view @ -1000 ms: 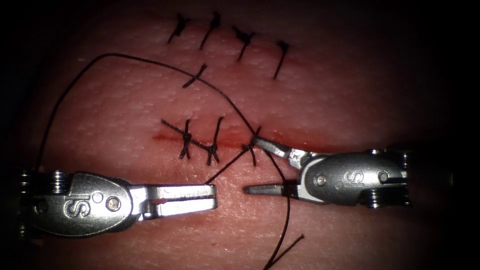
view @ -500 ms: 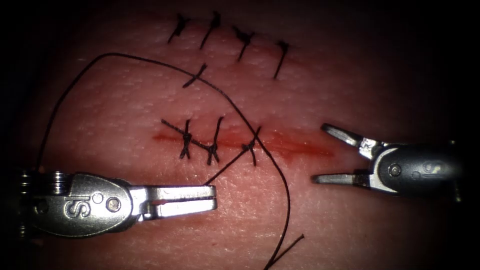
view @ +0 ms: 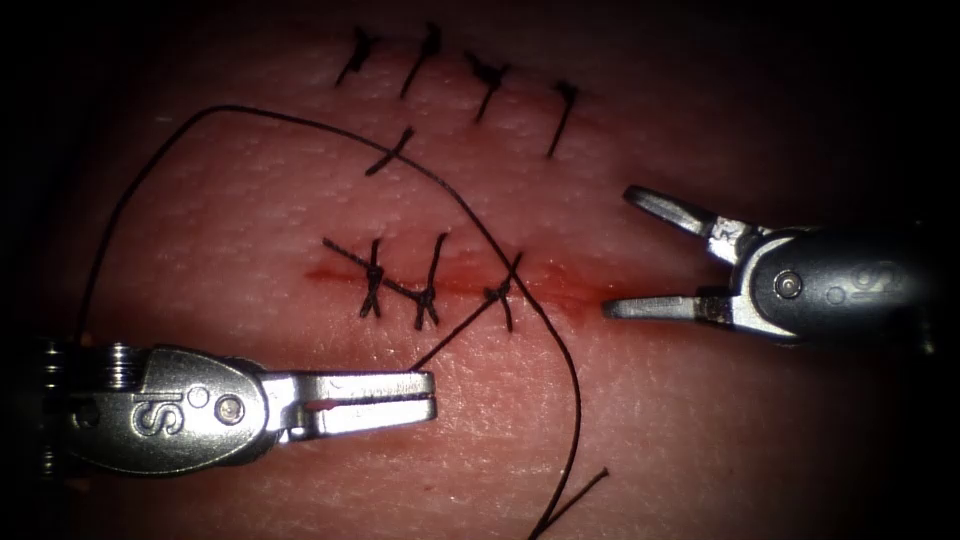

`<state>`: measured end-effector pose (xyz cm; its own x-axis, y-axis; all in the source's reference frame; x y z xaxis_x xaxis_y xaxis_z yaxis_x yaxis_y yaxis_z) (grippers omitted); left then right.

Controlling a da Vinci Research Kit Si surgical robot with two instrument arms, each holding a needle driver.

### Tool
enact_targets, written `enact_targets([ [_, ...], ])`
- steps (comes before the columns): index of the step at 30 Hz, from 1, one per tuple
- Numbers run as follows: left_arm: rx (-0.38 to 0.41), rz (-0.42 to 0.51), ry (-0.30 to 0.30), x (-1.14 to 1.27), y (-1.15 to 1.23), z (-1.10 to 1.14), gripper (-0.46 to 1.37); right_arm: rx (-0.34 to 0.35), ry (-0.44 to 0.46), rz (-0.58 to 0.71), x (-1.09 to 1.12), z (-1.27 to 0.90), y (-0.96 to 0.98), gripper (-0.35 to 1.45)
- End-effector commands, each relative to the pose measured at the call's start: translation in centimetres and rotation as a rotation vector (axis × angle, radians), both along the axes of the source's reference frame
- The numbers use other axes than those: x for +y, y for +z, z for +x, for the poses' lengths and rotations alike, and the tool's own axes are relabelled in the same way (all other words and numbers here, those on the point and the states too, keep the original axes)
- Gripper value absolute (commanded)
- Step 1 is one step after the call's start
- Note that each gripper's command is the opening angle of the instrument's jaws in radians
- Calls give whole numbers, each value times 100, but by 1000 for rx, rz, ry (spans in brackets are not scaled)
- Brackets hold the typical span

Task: Wound Closure
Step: Move the right gripper around the suture, then cut the suture with the right scissors

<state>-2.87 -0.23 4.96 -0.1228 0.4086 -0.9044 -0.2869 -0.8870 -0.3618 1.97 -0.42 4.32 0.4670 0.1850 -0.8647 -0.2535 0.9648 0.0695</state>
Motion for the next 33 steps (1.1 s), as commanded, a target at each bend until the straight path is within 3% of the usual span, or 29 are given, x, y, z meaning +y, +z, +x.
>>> enact_targets([
  [1,-3,1,7,0,0,0,-35,4,-6,4,-1,2,-1,87],
  [7,-4,2,8,1,-1,0,-35,18,-35,11,-11,24,2,88],
  [18,-12,5,17,2,-2,0,-35,-9,-133,13,-45,71,37,86],
  [33,-12,6,16,2,-4,0,-35,-11,-151,-87,-45,97,60,93],
])
